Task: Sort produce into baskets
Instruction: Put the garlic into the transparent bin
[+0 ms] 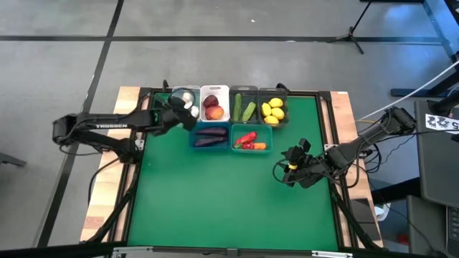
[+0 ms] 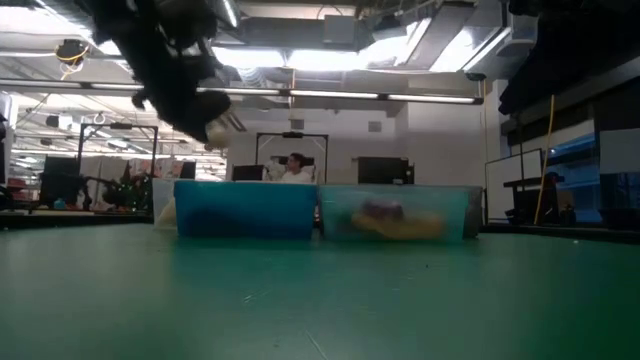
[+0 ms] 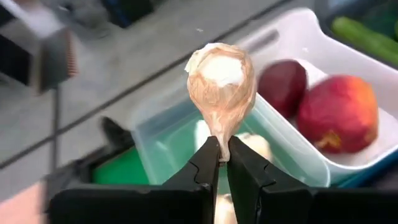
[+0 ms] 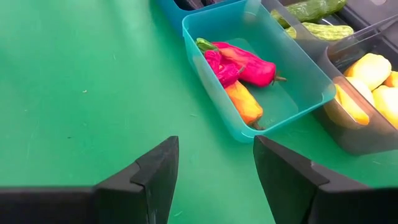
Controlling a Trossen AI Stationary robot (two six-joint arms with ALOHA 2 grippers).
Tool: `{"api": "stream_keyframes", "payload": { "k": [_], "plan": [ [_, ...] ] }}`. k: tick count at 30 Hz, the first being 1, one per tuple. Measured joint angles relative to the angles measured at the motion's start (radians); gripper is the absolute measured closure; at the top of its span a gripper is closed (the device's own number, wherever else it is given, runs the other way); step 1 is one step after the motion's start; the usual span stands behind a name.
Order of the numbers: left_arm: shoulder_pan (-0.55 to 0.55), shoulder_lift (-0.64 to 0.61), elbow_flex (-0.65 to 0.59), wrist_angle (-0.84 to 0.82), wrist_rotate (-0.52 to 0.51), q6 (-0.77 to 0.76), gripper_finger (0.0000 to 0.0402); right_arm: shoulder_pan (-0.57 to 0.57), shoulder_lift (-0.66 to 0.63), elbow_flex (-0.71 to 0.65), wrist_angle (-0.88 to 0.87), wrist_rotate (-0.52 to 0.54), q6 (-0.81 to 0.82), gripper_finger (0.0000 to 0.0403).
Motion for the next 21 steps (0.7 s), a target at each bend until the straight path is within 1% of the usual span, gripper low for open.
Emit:
{"api": "stream_keyframes", "payload": {
  "k": [3, 5, 12, 15, 18, 21],
  "plan": [
    [0.049, 0.001, -0.055, 0.131, 0.093, 0.057, 0.0378, 0.0, 0.0, 0.0, 0.0, 0.0, 0.0, 0.0194],
    [0.078, 0.001, -0.072, 0.182, 0.14, 0.085, 0.0378, 0.0, 0.0, 0.0, 0.0, 0.0, 0.0, 0.0194],
    [0.191, 0.001, -0.078, 0.182, 0.3, 0.102, 0.0378, 0.0, 0.0, 0.0, 0.0, 0.0, 0.0, 0.0194],
    [0.238, 0.001, -0.077, 0.173, 0.331, 0.085, 0.0377, 0.0, 0.0, 0.0, 0.0, 0.007, 0.0, 0.0194],
    [0.281, 0.001, -0.078, 0.143, 0.341, 0.019, 0.0377, 0.0, 0.0, 0.0, 0.003, 0.007, 0.0, 0.0194],
    [0.305, 0.001, -0.078, 0.129, 0.407, 0.005, 0.0377, 0.0, 0.0, 0.0, 0.011, 0.007, 0.0, 0.0194]
  ]
}}
